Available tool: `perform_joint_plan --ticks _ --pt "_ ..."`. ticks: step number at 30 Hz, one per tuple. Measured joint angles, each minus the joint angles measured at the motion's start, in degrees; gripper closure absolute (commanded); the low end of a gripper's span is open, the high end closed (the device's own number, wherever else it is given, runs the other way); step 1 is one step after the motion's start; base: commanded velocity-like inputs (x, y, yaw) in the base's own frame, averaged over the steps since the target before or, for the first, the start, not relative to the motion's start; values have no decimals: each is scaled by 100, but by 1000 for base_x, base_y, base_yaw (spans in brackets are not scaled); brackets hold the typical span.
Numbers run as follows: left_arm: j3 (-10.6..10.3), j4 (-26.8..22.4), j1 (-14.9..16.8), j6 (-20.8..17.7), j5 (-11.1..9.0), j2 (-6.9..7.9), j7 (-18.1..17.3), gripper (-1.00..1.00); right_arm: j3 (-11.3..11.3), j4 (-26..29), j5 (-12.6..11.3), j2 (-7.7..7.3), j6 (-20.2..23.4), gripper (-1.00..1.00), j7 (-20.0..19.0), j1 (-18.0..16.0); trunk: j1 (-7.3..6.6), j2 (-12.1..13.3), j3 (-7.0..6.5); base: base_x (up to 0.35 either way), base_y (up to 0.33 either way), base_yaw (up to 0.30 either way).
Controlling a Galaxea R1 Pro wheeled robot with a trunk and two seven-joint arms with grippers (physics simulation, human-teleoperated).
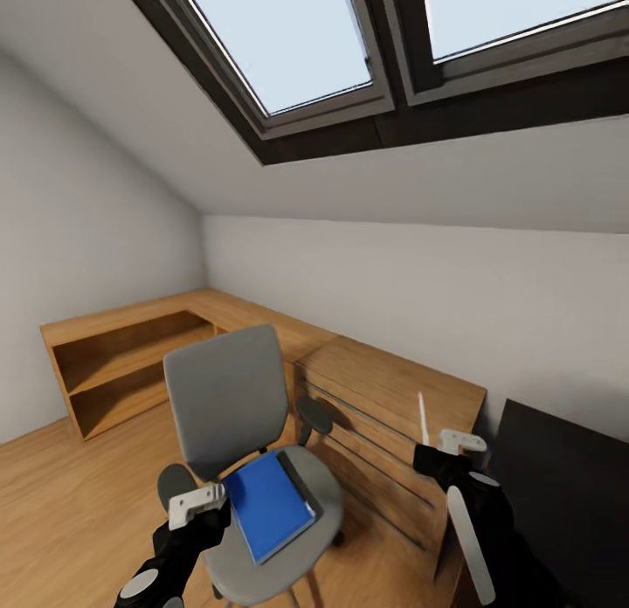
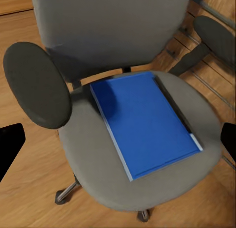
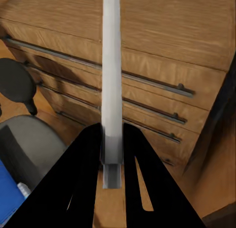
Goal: In the bedroom, organize the workspace by keeping the computer under the desk, ensuring the monitor is on the desk, placing the keyboard on the desk next to the monitor, placing the mouse on the desk next to the keyboard, moving the folder from the swivel chair onto the desk next to the mouse, stacking the notebook on top of the folder with the pen on top of the notebook, and positioning the swivel chair next to the desk.
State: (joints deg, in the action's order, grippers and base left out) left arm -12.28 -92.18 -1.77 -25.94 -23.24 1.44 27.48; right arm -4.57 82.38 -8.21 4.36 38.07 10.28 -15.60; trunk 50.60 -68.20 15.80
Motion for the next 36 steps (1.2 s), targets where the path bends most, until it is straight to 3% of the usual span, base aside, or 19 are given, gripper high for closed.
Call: perform_joint_plan --ticks 6,9,10,11,15,24,28,36 --pt "1 -8 -1 0 0 0 0 -100 -102 -1 19 -17 86 100 3 -1 0 0 -4 0 -48 -36" --pt "1 -16 -1 3 0 0 0 -100 -243 -5 31 -119 149 100 -4 -1 0 0 -4 0 -9 -6" --pt "2 -20 -1 8 0 0 0 -100 -308 -6 37 -205 186 100 -7 -1 0 0 -4 0 -2 -1" --pt "2 -27 -2 20 -1 0 1 -100 -544 -22 45 -489 340 100 -27 -2 0 0 -4 0 -1 -1" --pt "1 -32 -1 33 -1 0 1 -100 -1101 -151 11 -911 451 100 -41 -9 0 0 -4 0 0 0" --pt "1 -35 -1 46 -1 1 3 -100 -1310 -1156 -9 -1426 460 100 -59 -98 2 0 -4 -106 -132 0" --pt "5 -38 1 32 -1 0 2 -100 -1331 -1499 -77 -1518 456 100 -63 -205 1 0 -4 -77 -94 0" --pt "-9 -44 3 27 -2 -8 1 -100 -1339 -1804 -178 -1549 391 100 -64 -301 21 -39 13 -13 -16 0"
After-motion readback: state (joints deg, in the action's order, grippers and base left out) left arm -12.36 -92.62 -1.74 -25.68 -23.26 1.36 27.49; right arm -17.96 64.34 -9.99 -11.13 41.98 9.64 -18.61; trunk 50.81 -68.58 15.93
